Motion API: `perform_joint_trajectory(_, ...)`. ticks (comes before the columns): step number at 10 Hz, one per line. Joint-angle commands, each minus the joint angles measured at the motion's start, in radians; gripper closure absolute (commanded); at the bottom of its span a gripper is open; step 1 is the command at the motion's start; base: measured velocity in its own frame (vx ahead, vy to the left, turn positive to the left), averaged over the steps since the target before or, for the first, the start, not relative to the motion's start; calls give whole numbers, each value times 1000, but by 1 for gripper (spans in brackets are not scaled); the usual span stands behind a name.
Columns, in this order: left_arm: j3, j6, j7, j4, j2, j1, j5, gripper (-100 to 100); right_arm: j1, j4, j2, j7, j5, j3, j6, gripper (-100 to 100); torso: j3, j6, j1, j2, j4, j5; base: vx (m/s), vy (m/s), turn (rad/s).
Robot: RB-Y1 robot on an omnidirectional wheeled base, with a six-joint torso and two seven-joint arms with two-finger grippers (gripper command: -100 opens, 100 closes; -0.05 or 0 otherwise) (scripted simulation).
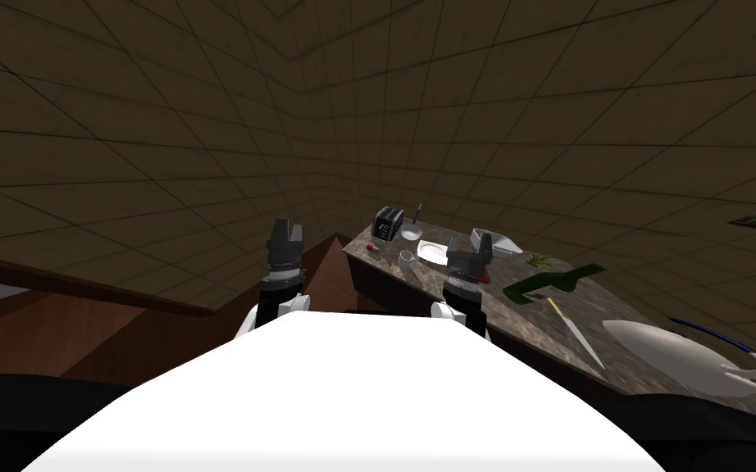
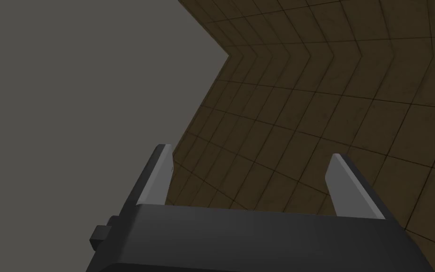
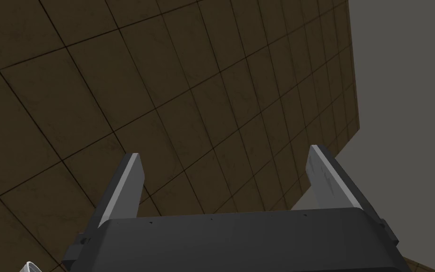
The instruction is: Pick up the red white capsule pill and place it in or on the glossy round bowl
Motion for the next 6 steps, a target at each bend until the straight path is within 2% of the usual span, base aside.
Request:
perform_joint_trajectory(1,11,35,11,6,47,-16,2,-100,0,0,0,0,0,0,0,0,0,0,0,0,0,0,-58,31,-68)
perform_joint_trajectory(5,44,149,46,30,133,-71,9,-100,0,0,0,0,0,0,0,0,2,0,4,4,1,1,-66,51,-66)
perform_joint_trajectory(6,44,160,46,30,133,-71,9,-100,0,0,0,0,0,0,0,0,2,0,3,3,1,1,-21,32,-31)
